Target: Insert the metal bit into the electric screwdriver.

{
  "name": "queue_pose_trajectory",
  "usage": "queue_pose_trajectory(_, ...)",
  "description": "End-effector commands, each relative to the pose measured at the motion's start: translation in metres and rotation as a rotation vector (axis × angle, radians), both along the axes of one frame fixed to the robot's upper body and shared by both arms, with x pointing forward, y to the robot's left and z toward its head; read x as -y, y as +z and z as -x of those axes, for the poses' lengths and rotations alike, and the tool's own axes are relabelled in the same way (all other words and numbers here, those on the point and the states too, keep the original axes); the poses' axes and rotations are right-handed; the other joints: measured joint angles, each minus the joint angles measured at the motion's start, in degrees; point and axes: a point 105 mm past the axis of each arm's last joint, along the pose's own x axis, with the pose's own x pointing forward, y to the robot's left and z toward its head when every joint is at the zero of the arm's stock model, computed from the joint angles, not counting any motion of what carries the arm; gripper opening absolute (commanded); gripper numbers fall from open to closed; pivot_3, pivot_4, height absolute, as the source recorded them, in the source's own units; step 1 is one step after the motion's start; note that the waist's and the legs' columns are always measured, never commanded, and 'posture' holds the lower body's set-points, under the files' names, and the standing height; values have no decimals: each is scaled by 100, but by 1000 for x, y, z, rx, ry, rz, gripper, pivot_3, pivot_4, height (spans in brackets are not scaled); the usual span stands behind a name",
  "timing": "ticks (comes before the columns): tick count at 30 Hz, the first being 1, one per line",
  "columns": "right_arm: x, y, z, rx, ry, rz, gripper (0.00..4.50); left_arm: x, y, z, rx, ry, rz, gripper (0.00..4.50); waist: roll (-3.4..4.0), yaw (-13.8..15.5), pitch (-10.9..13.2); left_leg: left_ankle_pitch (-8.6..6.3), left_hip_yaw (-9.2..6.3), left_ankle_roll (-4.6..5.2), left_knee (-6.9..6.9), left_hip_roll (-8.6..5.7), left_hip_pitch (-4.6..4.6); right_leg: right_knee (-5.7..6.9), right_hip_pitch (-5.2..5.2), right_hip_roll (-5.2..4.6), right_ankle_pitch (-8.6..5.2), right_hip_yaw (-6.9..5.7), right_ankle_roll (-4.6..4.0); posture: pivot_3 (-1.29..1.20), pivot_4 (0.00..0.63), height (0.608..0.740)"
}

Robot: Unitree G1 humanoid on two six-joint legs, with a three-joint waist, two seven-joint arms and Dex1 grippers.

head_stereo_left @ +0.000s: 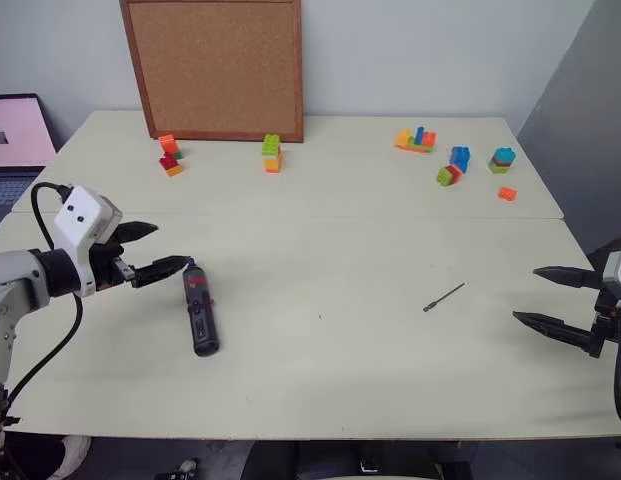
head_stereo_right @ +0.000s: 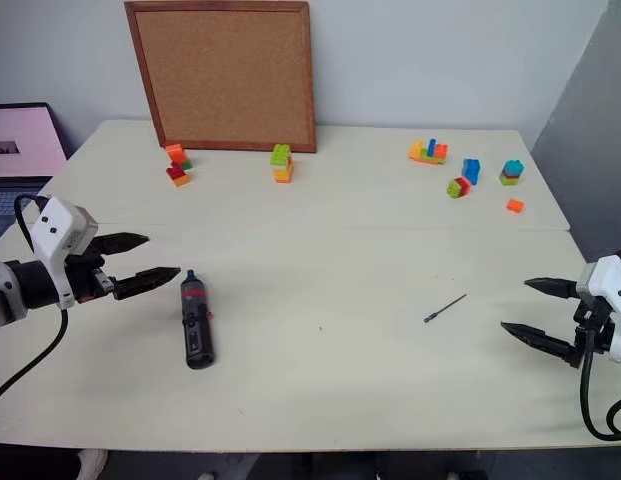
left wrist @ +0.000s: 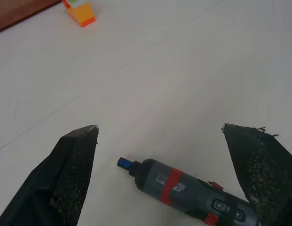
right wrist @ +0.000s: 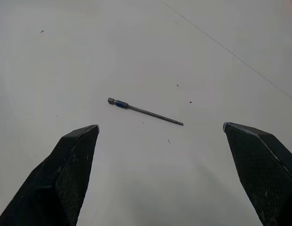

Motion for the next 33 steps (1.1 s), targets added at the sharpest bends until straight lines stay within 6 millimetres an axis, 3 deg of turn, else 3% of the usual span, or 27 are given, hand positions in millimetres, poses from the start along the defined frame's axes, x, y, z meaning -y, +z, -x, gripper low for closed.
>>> queue_pose_trajectory(1,-4,9,0,49,18,7,4461,2,10,2,21,-20,-12,4395,0,1,0,0,0,0,0,0,0,0,0,0,0,0,0,0,150,740)
queue_pose_trajectory(12,-12,8,-3,60,47,4,4461,0,16,2,92,79,85,4395,-2,-1,1,0,-2,0,0,1,1,3,0,0,0,-1,0,0,150,740)
queue_pose_trajectory(16,-18,8,-4,66,68,-9,4461,0,3,9,26,137,-35,4395,-2,-7,3,0,-1,0,0,2,0,0,0,-1,0,3,0,0,150,740)
queue_pose_trajectory(20,-31,10,-6,75,119,-28,4461,-1,-1,12,-35,233,138,4395,-1,2,3,0,-3,0,0,1,2,4,0,-2,0,1,1,0,150,740)
queue_pose_trajectory(27,-88,35,-21,94,378,-141,4461,7,-12,-3,-147,544,216,4395,-16,-15,19,1,-12,-1,14,-3,8,24,6,2,8,-4,14,0,150,740)
queue_pose_trajectory(33,-116,52,-43,81,535,-171,4461,18,-5,-17,-137,718,226,4395,-41,-14,36,2,-15,-3,23,-7,5,21,10,2,16,0,22,0,150,740)
